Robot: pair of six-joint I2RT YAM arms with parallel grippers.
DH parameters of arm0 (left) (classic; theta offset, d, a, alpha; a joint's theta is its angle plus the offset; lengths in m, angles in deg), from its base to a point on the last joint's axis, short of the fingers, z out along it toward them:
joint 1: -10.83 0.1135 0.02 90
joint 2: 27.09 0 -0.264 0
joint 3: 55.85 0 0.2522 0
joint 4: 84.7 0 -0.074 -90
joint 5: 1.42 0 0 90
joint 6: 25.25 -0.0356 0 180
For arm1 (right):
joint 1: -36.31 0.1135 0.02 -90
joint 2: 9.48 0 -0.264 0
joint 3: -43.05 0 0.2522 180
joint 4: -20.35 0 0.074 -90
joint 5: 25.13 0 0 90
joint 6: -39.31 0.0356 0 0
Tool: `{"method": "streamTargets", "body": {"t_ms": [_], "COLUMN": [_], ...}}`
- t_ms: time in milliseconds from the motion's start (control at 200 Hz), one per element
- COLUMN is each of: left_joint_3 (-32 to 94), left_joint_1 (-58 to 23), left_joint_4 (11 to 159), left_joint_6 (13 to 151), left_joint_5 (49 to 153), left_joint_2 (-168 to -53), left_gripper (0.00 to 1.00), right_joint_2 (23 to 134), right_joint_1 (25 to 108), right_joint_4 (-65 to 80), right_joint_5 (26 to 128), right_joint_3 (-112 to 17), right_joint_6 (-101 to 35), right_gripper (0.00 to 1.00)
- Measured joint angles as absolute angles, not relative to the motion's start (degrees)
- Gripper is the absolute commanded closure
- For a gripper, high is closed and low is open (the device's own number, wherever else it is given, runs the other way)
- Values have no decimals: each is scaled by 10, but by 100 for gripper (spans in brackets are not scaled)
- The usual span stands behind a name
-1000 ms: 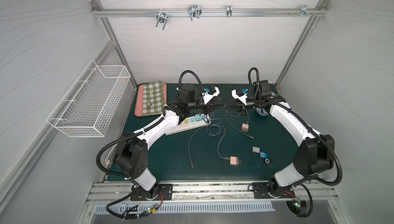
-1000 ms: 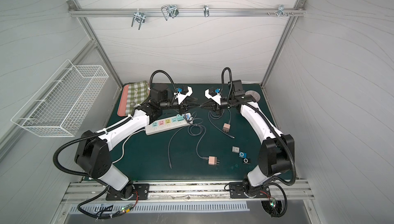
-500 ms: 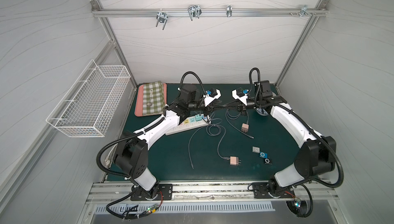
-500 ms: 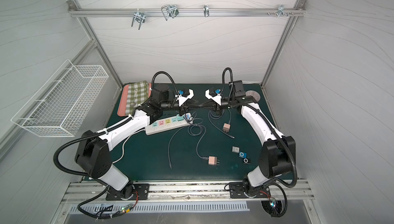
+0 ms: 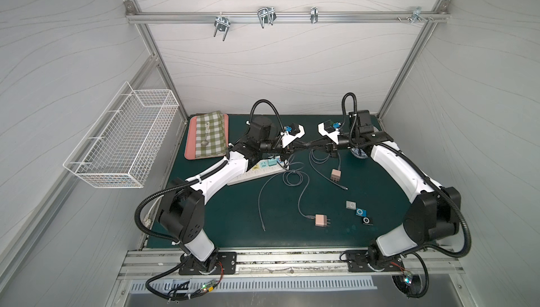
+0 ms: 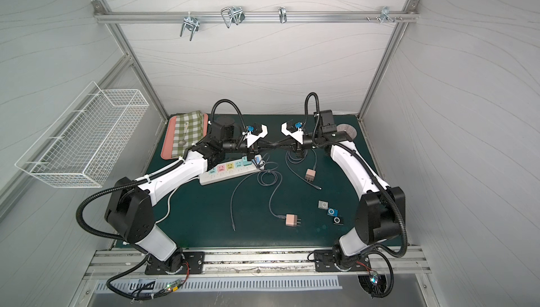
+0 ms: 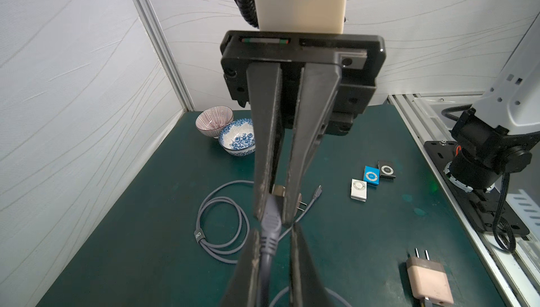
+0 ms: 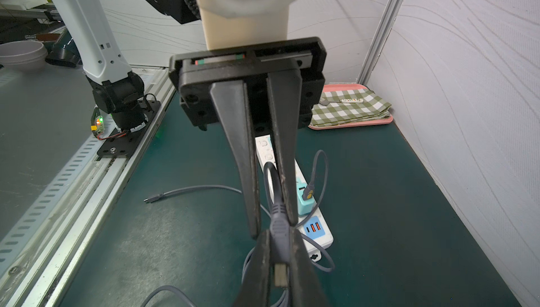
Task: Charge mp3
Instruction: Pick up the charging cable from the center of the board.
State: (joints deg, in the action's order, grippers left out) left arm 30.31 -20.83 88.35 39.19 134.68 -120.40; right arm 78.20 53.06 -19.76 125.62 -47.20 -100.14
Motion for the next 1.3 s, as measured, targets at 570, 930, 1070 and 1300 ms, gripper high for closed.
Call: {"method": "streamTargets", "body": {"t_ms": [570, 930, 1070, 1300], "left_joint_3": [303, 303, 303, 303], "left_joint_1": [-208, -212, -212, -212], "left_joint_4": [883, 884, 882, 877], "left_joint_6": [392, 384, 379, 369], "left_joint_5": [1348, 1352, 1352, 1352], "left_joint_2": [-1205, -1205, -1205, -1205], "left_gripper": [100, 100, 100, 100], "right_joint_2": [776, 761, 761, 760], "right_joint_1": [530, 514, 513, 515], "right_joint_4": [-196, -199, -200, -201], "right_joint_5": [1258, 1235, 1230, 1232], "right_joint_3": [-464, -449, -448, -448], "right_joint_6": [-1003, -1014, -1016, -1016], "right_gripper": [89, 72, 72, 71]}}
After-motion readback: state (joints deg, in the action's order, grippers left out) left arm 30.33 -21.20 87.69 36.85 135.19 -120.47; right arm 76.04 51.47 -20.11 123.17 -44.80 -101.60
